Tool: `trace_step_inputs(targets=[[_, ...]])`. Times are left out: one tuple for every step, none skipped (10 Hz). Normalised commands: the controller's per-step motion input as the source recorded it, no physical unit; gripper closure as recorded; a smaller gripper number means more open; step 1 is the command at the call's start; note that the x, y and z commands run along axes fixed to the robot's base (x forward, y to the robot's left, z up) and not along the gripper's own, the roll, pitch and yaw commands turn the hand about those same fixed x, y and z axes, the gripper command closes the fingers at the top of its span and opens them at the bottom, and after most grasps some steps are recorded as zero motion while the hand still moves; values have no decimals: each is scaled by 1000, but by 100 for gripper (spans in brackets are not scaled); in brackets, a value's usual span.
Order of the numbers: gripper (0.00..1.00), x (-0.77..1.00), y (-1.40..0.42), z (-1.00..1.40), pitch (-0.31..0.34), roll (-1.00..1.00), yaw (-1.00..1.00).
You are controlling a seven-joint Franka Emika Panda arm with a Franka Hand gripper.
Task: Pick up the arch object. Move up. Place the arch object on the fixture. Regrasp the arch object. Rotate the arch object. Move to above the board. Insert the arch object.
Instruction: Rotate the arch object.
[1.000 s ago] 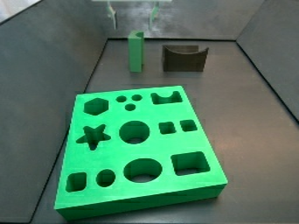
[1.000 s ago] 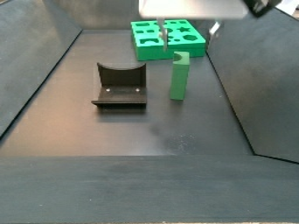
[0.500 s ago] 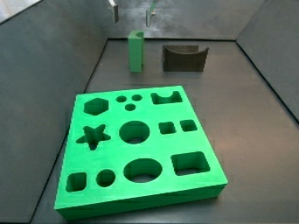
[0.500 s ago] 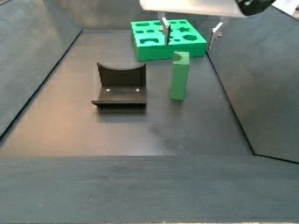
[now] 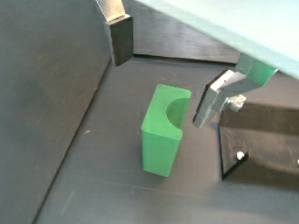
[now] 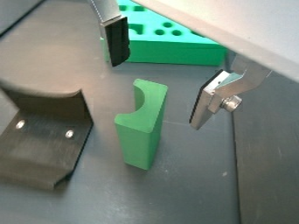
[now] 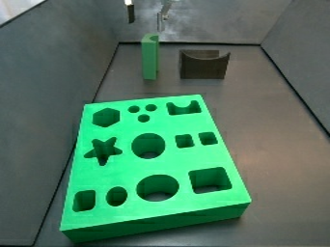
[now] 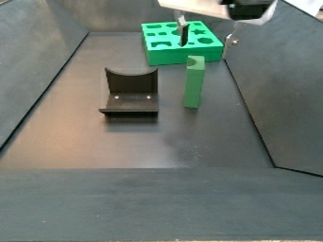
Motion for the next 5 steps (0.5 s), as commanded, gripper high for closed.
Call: trace_step_inputs(targets=[[0,34,25,-36,0,0,-1000],[0,34,24,-36,0,0,-1000],[0,34,24,-36,0,0,-1000],[0,34,24,-36,0,0,-1000],[0,34,24,-35,0,0,-1000]])
